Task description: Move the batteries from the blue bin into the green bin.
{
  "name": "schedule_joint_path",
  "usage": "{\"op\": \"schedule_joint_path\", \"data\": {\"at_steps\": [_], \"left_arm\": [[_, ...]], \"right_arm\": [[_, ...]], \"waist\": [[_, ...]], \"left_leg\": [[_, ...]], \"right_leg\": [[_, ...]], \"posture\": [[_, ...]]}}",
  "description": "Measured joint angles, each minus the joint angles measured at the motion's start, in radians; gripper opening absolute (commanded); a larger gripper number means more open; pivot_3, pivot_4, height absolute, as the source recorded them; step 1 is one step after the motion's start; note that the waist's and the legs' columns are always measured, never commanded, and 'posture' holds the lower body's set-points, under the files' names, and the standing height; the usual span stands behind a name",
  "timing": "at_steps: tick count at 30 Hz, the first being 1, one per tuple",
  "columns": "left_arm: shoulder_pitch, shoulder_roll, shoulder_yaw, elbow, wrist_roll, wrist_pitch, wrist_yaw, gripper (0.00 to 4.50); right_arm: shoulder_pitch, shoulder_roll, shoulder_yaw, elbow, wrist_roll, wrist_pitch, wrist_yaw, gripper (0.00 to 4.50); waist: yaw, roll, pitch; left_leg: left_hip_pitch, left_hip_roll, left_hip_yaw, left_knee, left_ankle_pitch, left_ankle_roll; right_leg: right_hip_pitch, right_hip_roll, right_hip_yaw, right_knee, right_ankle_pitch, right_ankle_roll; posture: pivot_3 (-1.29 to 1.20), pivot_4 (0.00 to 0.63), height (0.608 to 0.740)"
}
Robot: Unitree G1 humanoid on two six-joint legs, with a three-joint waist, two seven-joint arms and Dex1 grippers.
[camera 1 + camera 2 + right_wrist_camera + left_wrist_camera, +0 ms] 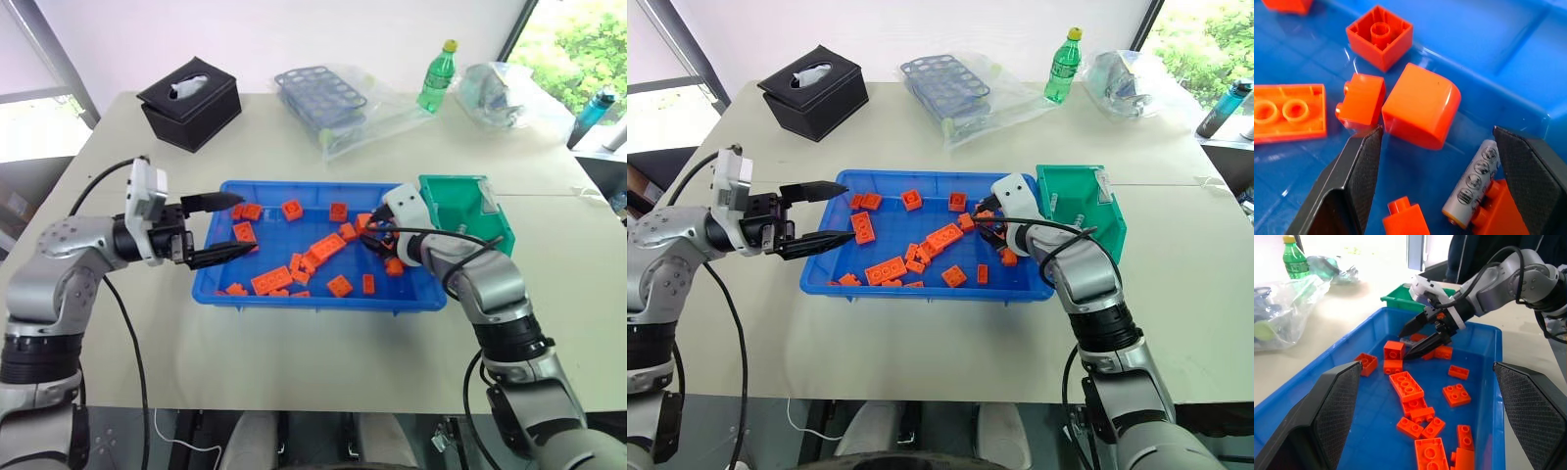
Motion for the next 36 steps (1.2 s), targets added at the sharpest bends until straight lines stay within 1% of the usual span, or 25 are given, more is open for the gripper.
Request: {"op": "schedule_joint_path", "data": {"at_steps": [6,10,15,19,21,26,31,33,36], "left_arm": [[0.005,-0.006,0.002,-0.008,-0.002,0.0,0.013,4.5],[0.006,-0.015,0.002,-0.016,-0.002,0.0,0.021,4.5],[0.01,-0.019,0.002,-0.02,-0.002,0.0,0.026,4.5],[0.005,-0.021,-0.001,-0.016,-0.002,0.0,0.02,4.5],[-0.01,-0.026,-0.002,0.001,0.0,-0.001,0.011,4.5],[-0.03,-0.035,-0.006,0.014,0.002,-0.013,0.004,4.5],[-0.029,-0.038,-0.012,0.027,0.003,-0.018,-0.004,4.5],[-0.029,-0.041,-0.014,0.028,0.004,-0.02,-0.005,4.5],[-0.029,-0.05,-0.018,0.028,0.005,-0.021,-0.003,4.5]], "right_arm": [[-0.073,0.021,0.032,-0.009,-0.05,0.039,-0.029,3.69],[-0.092,0.062,0.05,-0.044,-0.066,0.153,-0.054,3.69],[-0.092,0.081,0.049,-0.103,-0.075,0.267,-0.087,3.69],[-0.089,0.115,-0.013,-0.11,-0.096,0.299,-0.143,3.69],[-0.089,0.145,-0.079,-0.108,-0.108,0.316,-0.178,3.69],[-0.092,0.208,-0.155,-0.102,-0.108,0.336,-0.21,3.69],[-0.101,0.24,-0.194,-0.096,-0.109,0.356,-0.236,3.69],[-0.103,0.272,-0.212,-0.109,-0.111,0.394,-0.257,3.69],[-0.095,0.289,-0.218,-0.135,-0.114,0.439,-0.273,3.69]], "waist": [[-0.004,0.0,0.0],[-0.005,0.0,0.0],[-0.002,0.0,0.0],[-0.003,0.0,0.0],[-0.003,0.0,0.0],[0.0,0.0,0.0],[0.003,0.0,0.0],[0.002,0.0,0.0],[0.002,0.0,0.0]], "left_leg": [[0.0,0.0,0.0,0.0,0.0,0.0],[0.0,0.0,0.0,0.0,0.0,0.0],[0.0,0.0,0.0,0.0,0.0,0.0],[0.0,0.0,0.0,0.0,0.0,-0.001],[0.0,0.0,0.0,0.0,0.0,-0.001],[0.0,0.0,0.0,0.0,0.0,-0.001],[0.0,-0.001,0.0,0.0,0.0,-0.001],[0.0,-0.001,0.0,0.0,0.0,-0.001],[0.0,-0.001,0.0,0.0,0.0,-0.001]], "right_leg": [[0.0,0.0,0.0,0.0,0.0,0.0],[0.0,0.0,0.0,0.0,0.0,0.0],[0.0,0.0,0.0,0.0,0.0,0.0],[0.0,0.0,0.0,0.0,0.0,0.0],[0.0,0.0,0.0,0.0,0.0,0.0],[0.0,0.0,0.0,0.0,0.0,0.0],[0.0,0.0,0.0,0.0,0.0,0.0],[0.0,0.0,0.0,0.001,0.0,0.0],[0.0,0.0,0.0,0.001,0.0,0.0]], "posture": [[0.0,0.15,0.733],[0.0,0.15,0.733],[0.0,0.15,0.733],[0.0,0.15,0.733],[0.0,0.15,0.733],[0.0,0.15,0.733],[0.0,0.15,0.733],[0.0,0.15,0.733],[0.0,0.15,0.733]]}}
